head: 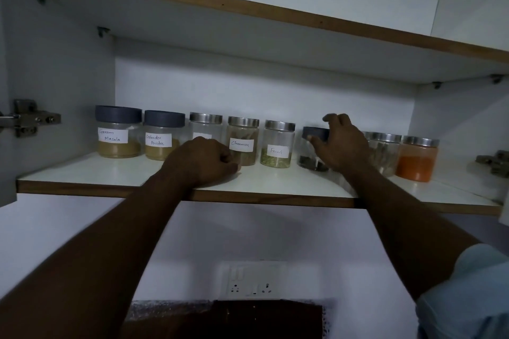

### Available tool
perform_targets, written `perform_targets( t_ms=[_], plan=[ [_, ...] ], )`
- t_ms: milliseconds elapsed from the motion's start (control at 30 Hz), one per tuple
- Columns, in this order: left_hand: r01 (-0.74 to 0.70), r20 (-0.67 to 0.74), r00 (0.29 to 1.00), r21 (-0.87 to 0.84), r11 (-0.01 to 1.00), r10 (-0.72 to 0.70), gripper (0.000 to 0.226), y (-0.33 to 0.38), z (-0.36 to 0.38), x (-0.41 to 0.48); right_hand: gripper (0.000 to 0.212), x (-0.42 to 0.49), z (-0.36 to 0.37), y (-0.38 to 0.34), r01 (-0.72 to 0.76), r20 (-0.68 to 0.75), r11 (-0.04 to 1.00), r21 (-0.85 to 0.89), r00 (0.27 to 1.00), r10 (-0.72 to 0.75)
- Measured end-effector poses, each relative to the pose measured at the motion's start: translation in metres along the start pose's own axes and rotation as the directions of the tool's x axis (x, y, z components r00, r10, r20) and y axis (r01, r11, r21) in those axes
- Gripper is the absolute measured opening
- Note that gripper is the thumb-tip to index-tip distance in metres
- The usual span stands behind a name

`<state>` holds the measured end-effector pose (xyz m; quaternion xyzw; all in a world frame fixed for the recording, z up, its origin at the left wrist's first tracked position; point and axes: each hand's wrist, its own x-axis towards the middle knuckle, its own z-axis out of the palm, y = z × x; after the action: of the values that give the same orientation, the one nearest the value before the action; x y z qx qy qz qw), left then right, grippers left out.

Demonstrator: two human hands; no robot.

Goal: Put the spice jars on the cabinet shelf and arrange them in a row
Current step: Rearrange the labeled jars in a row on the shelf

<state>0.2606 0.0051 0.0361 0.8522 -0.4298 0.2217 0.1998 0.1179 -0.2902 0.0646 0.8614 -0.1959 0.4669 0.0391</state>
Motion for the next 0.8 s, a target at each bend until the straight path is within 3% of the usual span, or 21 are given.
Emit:
perform_targets(
  t_ms=[100, 300, 433, 567, 800],
  plan=[
    [0.023, 0.004, 1.000, 0.011, 1.000, -0.023, 0.035, 0.002, -0.001, 0.000, 0.068, -0.003, 0.005, 0.023, 0.023, 0.115, 1.000, -0.016, 0.993, -0.021],
    [0.029, 0.009, 1.000, 0.080, 0.996, -0.030, 0.033, 0.012, -0.008, -0.008, 0.078, -0.008, 0.011, 0.014, 0.072, 0.082, 0.997, 0.002, 0.994, -0.072],
    [0.020, -0.102, 0.995, 0.134, 0.991, -0.006, 0.027, 0.026, -0.008, -0.007, 0.068, -0.009, 0.010, 0.017, 0.058, 0.045, 0.997, 0.046, 0.997, -0.060],
    [-0.006, -0.283, 0.957, 0.180, 0.984, 0.057, 0.049, 0.051, 0.007, 0.003, 0.061, -0.009, 0.012, 0.010, 0.016, 0.092, 0.988, 0.153, 0.995, -0.030],
    [-0.056, -0.285, 0.953, 0.174, 0.983, 0.105, 0.082, 0.096, 0.032, 0.031, 0.070, -0.006, 0.017, 0.014, 0.006, 0.081, 0.986, 0.168, 0.997, -0.019]
  ],
)
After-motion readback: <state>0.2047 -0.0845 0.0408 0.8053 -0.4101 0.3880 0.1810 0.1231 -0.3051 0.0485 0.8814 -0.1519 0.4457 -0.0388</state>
